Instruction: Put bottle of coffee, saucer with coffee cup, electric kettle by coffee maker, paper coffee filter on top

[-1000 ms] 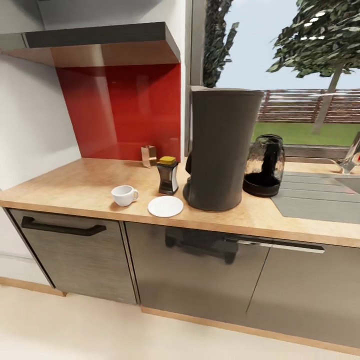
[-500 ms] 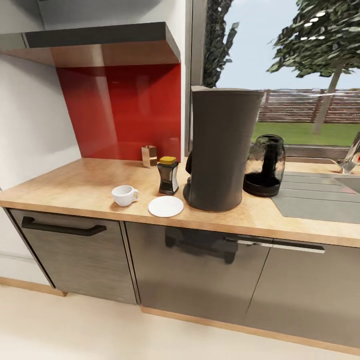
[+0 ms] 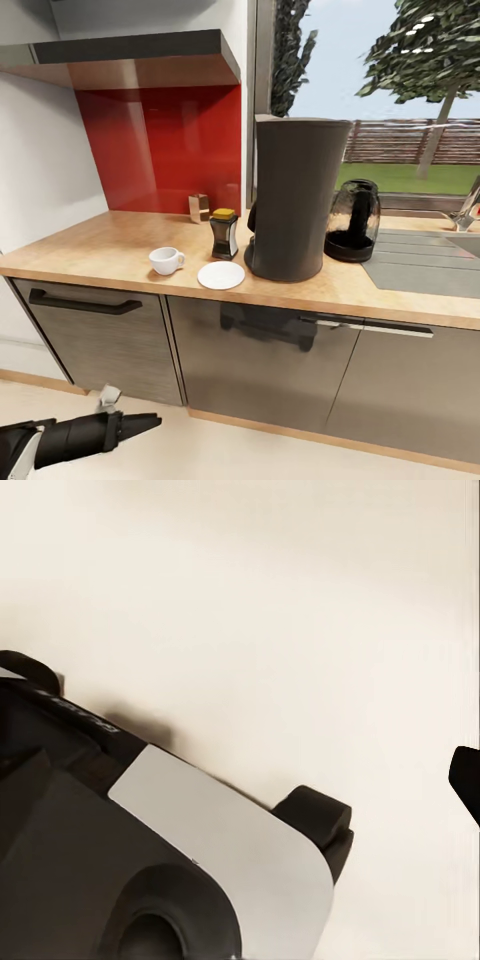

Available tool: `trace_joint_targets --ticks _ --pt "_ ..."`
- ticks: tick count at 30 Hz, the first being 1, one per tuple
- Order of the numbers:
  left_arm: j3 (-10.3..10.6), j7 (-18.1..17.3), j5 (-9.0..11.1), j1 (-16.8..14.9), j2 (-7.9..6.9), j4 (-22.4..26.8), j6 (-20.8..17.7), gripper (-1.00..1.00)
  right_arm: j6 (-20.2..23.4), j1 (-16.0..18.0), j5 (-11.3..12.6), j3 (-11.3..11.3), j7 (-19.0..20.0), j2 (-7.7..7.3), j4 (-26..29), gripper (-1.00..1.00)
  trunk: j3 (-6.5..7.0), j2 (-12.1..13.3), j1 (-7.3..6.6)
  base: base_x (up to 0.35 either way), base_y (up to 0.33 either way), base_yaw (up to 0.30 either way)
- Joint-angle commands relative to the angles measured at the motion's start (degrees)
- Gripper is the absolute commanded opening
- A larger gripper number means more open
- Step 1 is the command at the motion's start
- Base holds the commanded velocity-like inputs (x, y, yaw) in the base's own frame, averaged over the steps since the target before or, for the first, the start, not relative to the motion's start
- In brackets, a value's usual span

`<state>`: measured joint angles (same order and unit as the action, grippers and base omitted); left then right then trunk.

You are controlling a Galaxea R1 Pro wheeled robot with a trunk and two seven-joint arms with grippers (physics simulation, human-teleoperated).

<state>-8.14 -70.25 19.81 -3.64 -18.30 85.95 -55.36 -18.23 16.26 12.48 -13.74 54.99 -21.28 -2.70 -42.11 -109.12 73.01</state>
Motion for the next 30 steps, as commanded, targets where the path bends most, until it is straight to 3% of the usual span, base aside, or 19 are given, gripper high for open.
trace_joint_targets --ticks 1,4,8,11,14,19,21,23,26,27,28,29,30 --pt "-0.01 -0.05 0.14 -0.2 0.05 1.11 -0.96 1.0 -0.31 0.09 0.54 -0.5 -0.25 0.01 -0.21 1.0 -0.06 -0.03 -0.01 0.0 0.0 0.0" --pt "-0.02 -0.05 0.2 -2.09 0.1 2.22 -1.57 1.0 -0.31 0.09 0.54 -0.5 -0.71 0.01 -0.21 1.0 -0.06 -0.03 -0.01 0.0 0.0 0.0" --pt "-0.03 -0.06 0.56 -10.1 -0.04 2.86 -2.02 1.0 -0.37 0.09 0.56 -0.5 -1.11 0.01 -0.21 1.0 -0.06 -0.03 -0.01 0.0 0.0 0.0" --pt "-0.03 -0.06 0.77 -13.81 -0.22 2.93 -2.07 1.0 -0.39 0.09 0.59 -0.48 -1.2 0.01 -0.21 1.0 -0.06 -0.03 -0.01 0.0 0.0 0.0" --pt "-0.03 -0.06 0.87 -22.13 -2.06 2.89 -2.13 1.0 -0.45 0.09 0.61 -0.44 -1.26 0.01 -0.21 1.0 -0.06 -0.03 -0.01 0.0 0.0 0.0" --pt "0.1 -0.06 0.75 -30.9 -4.28 2.51 -2.19 1.0 -0.48 0.09 0.62 -0.42 -1.28 0.01 -0.21 1.0 -0.06 -0.03 -0.01 0.0 0.0 0.0" --pt "1.3 -0.04 0.01 -38.93 -5.79 1.23 -2.2 1.0 -0.48 0.09 0.62 -0.41 -1.29 0.01 -0.21 1.0 -0.06 -0.03 -0.01 0.0 0.0 0.0" --pt "3.22 -0.01 -1.16 -44.41 -6.73 -0.66 -2.22 1.0 -0.48 0.09 0.62 -0.41 -1.29 0.01 -0.21 1.0 -0.06 -0.03 -0.01 0.0 0.0 0.0" --pt "5.23 -0.02 -3.0 -50.24 -7.38 -4.14 -2.25 1.0 -0.52 0.09 0.62 -0.41 -1.29 0.01 -0.21 1.0 -0.06 -0.03 -0.01 0.0 0.0 0.0" --pt "6.41 -0.03 -4.26 -54.11 -7.63 -6.99 -2.27 1.0 -0.54 0.09 0.62 -0.41 -1.29 0.01 -0.21 1.0 -0.06 -0.03 -0.01 0.0 0.0 0.0" --pt "7.0 -0.04 -4.84 -55.97 -7.71 -8.44 -2.27 1.0 -0.54 0.09 0.62 -0.41 -1.29 0.01 -0.21 1.0 -0.06 -0.03 -0.01 0.0 0.0 0.0" --pt "9.67 -0.05 -6.55 -62.73 -7.92 -14.03 -2.23 1.0 -0.56 0.09 0.62 -0.41 -1.29 0.01 -0.21 1.0 -0.06 -0.03 -0.01 0.0 0.0 0.0" --pt "11.05 -0.05 -7.1 -65.78 -7.94 -16.61 -2.22 1.0 -0.57 0.09 0.62 -0.41 -1.29 0.01 -0.21 1.0 -0.06 -0.03 -0.01 0.0 0.0 0.0"
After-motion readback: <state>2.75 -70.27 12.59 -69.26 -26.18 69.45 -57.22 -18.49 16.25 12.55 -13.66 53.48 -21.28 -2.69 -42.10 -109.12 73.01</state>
